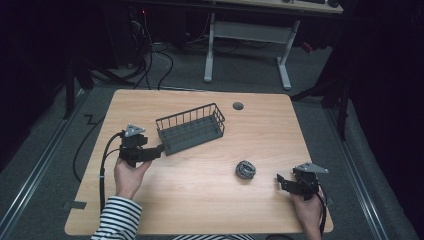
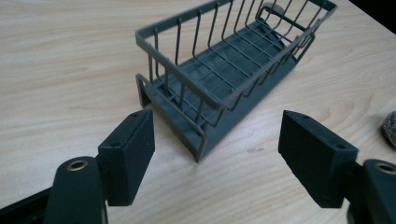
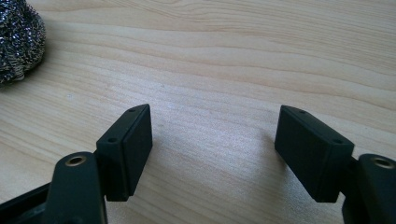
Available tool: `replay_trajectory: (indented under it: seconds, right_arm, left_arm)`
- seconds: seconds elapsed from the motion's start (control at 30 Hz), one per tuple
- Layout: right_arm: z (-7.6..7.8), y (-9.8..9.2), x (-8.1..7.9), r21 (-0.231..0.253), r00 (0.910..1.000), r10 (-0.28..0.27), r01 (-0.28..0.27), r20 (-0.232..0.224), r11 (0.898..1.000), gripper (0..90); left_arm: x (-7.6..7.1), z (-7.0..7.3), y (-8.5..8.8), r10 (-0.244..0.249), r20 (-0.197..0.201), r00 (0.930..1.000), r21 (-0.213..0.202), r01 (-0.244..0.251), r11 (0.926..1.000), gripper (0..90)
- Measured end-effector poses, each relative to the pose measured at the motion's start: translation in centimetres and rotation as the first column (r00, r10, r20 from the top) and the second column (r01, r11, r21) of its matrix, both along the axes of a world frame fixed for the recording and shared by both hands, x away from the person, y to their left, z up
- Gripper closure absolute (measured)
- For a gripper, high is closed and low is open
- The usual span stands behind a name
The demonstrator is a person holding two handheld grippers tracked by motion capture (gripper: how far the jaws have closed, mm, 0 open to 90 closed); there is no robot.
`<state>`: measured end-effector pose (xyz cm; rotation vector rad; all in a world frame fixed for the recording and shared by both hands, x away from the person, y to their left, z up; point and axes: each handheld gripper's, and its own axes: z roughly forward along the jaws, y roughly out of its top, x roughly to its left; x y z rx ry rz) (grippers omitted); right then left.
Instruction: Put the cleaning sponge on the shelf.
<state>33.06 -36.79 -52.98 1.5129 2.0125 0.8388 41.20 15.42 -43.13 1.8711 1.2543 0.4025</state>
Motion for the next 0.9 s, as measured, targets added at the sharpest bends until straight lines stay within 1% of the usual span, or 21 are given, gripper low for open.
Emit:
replay_trajectory:
  seconds: [0.03,0.13,0.2,0.23,0.33,0.37,0.5,0.57,0.7,0.8,0.83,0.87,0.9]
  right_arm:
    - [0.0,0.0,0.0,-0.001,1.0,0.0,0.0,0.0,1.0,27.8]
    - [0.0,0.0,0.0,0.0,1.0,0.002,-0.002,0.0,1.0,27.8]
    - [0.0,0.0,0.0,0.0,1.0,0.002,-0.002,0.0,1.0,27.8]
    - [0.0,0.0,0.0,0.0,1.0,0.002,-0.002,0.0,1.0,27.8]
    - [0.0,0.0,0.0,0.0,1.0,0.002,-0.002,0.0,1.0,27.8]
    - [0.0,0.0,0.0,0.001,1.0,0.002,-0.002,0.0,1.0,27.8]
    - [0.0,0.0,0.0,0.001,1.0,0.002,-0.002,0.0,1.0,27.8]
    - [0.0,0.0,0.0,0.0,1.0,0.003,-0.003,0.0,1.0,27.8]
    - [0.0,0.0,0.0,0.0,1.0,0.004,-0.004,-0.001,1.0,27.8]
    - [0.0,0.0,0.0,0.0,1.0,0.003,-0.003,0.0,1.0,27.8]
    - [0.0,0.0,0.0,0.0,1.0,0.002,-0.002,0.0,1.0,27.8]
    - [0.0,0.0,0.0,0.0,1.0,0.003,-0.003,0.0,1.0,27.8]
    - [0.0,0.0,0.0,0.001,1.0,0.002,-0.002,0.0,1.0,27.8]
  left_arm:
    - [0.3,0.2,-0.1,0.001,-0.004,1.0,-0.001,-0.001,1.0,27.5]
    - [1.2,0.7,-0.5,-0.004,-0.009,1.0,0.012,0.004,0.9999,27.6]
    - [1.9,0.9,-0.8,-0.005,-0.014,0.9999,0.03,0.005,0.9995,27.7]
    - [2.2,1.0,-0.9,-0.004,-0.021,0.9998,0.032,0.005,0.9995,28.0]
    - [3.3,1.1,-1.2,0.009,-0.029,0.9995,0.065,-0.008,0.9978,29.0]
    - [3.6,1.1,-1.3,0.012,-0.032,0.9994,0.066,-0.01,0.9978,29.6]
    - [4.8,0.8,-1.7,0.028,-0.047,0.9985,0.098,-0.023,0.9949,31.7]
    - [5.2,0.6,-1.9,0.03,-0.049,0.9984,0.104,-0.025,0.9943,32.7]
    - [5.8,-0.1,-2.1,0.036,-0.069,0.9969,0.116,-0.028,0.9928,34.8]
    - [6.1,-0.5,-2.2,0.026,-0.086,0.9959,0.104,-0.017,0.9944,37.8]
    - [6.1,-0.6,-2.3,0.021,-0.085,0.9961,0.102,-0.013,0.9947,40.3]
    - [6.1,-0.6,-2.4,0.022,-0.082,0.9964,0.112,-0.013,0.9937,42.8]
    - [6.1,-0.6,-2.5,0.026,-0.077,0.9967,0.12,-0.017,0.9926,43.0]
